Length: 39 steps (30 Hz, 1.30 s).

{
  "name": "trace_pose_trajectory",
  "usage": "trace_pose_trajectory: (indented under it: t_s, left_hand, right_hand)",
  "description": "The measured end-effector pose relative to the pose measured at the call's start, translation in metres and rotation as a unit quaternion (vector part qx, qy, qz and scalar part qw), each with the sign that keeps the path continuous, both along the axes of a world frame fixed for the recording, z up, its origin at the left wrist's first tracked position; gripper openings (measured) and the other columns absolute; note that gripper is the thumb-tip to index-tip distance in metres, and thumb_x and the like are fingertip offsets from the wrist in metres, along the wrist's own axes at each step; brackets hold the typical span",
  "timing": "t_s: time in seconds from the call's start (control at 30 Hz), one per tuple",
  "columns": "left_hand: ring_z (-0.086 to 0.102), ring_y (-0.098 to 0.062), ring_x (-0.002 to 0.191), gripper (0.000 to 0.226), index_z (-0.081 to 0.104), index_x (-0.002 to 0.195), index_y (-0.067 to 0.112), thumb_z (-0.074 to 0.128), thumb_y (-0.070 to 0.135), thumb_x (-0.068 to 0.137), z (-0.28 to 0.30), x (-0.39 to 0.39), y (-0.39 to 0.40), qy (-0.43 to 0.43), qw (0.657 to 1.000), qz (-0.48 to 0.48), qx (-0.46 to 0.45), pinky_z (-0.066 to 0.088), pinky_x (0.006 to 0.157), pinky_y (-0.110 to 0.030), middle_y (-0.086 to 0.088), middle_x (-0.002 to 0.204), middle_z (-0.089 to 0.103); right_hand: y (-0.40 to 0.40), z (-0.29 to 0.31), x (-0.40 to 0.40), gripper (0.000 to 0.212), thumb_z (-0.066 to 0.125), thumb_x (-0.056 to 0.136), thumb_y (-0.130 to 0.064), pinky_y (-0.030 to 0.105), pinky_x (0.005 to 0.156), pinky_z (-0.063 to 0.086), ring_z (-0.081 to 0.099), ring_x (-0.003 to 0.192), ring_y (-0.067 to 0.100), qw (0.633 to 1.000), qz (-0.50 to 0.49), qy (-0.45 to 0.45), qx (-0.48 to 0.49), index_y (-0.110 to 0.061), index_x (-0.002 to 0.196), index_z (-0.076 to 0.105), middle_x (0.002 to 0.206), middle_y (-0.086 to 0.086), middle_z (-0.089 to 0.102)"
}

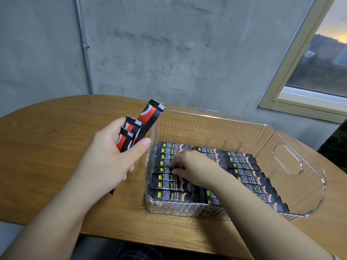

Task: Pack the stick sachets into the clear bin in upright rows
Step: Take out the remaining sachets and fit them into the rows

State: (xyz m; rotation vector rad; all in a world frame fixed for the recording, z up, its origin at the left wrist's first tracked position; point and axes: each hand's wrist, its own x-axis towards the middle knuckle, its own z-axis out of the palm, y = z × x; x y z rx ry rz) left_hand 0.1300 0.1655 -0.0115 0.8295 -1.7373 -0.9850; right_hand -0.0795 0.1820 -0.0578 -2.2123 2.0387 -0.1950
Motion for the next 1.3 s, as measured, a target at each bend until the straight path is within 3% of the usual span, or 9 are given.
trace_pose_trajectory:
  t_s: [0.2, 0.4, 0.73, 0.9, 1.13, 1.3]
  left_hand:
    - [0.040, -0.006, 0.032, 0.011, 0.056, 0.083, 0.014, 0.066, 0.012, 0.085, -0.001, -0.001, 0.000, 0.004, 1.000, -0.003, -0.004, 0.035, 0.033, -0.019, 0.002, 0.044, 0.048]
    - [0.041, -0.008, 0.033, 0.011, 0.056, 0.082, 0.016, 0.066, 0.014, 0.085, -0.004, -0.001, -0.002, -0.001, 1.000, -0.003, -0.009, 0.035, 0.034, -0.019, 0.002, 0.044, 0.048]
    - [0.041, -0.010, 0.034, 0.011, 0.056, 0.083, 0.018, 0.066, 0.014, 0.086, -0.005, 0.000, -0.003, 0.005, 1.000, -0.001, -0.010, 0.035, 0.034, -0.020, 0.002, 0.044, 0.048]
    - [0.041, -0.009, 0.034, 0.011, 0.056, 0.083, 0.018, 0.067, 0.015, 0.085, -0.005, -0.001, -0.003, 0.006, 1.000, -0.003, -0.011, 0.035, 0.033, -0.020, 0.002, 0.044, 0.048]
    - [0.041, -0.012, 0.034, 0.011, 0.057, 0.083, 0.020, 0.067, 0.017, 0.085, -0.003, 0.002, -0.003, 0.007, 1.000, 0.007, -0.014, 0.035, 0.034, -0.021, 0.000, 0.044, 0.050]
    - [0.041, -0.006, 0.033, 0.010, 0.056, 0.084, 0.017, 0.066, 0.016, 0.085, -0.002, 0.002, -0.001, 0.012, 1.000, 0.001, -0.013, 0.035, 0.034, -0.018, 0.002, 0.045, 0.050]
  right_hand:
    - [-0.007, -0.002, 0.001, 0.022, 0.061, 0.088, -0.034, 0.038, 0.077, 0.054, 0.061, 0.090, 0.026, 0.998, -0.050, 0.037, 0.014, -0.016, 0.099, 0.068, 0.095, 0.003, 0.067]
    - [-0.008, 0.002, 0.005, 0.036, 0.058, 0.088, -0.045, 0.036, 0.078, 0.054, 0.061, 0.091, 0.025, 0.997, -0.055, 0.049, 0.039, -0.016, 0.108, 0.066, 0.099, 0.005, 0.066]
    - [-0.010, 0.007, 0.007, 0.035, 0.059, 0.087, -0.042, 0.035, 0.073, 0.055, 0.063, 0.085, 0.026, 0.994, -0.069, 0.059, 0.054, -0.010, 0.099, 0.067, 0.089, 0.007, 0.068]
    - [-0.012, 0.007, 0.010, 0.034, 0.060, 0.088, -0.042, 0.035, 0.074, 0.055, 0.062, 0.085, 0.026, 0.996, -0.066, 0.051, 0.042, -0.011, 0.098, 0.068, 0.094, 0.007, 0.065]
    - [-0.006, 0.010, 0.003, 0.021, 0.067, 0.085, -0.036, 0.026, 0.067, 0.044, 0.057, 0.081, 0.014, 0.999, -0.038, -0.018, 0.014, -0.018, 0.093, 0.069, 0.082, -0.005, 0.059]
    - [0.014, 0.011, -0.007, 0.015, 0.072, 0.082, -0.031, 0.017, 0.061, 0.038, 0.049, 0.067, -0.005, 0.997, -0.014, -0.048, 0.057, -0.022, 0.094, 0.071, 0.075, -0.015, 0.057]
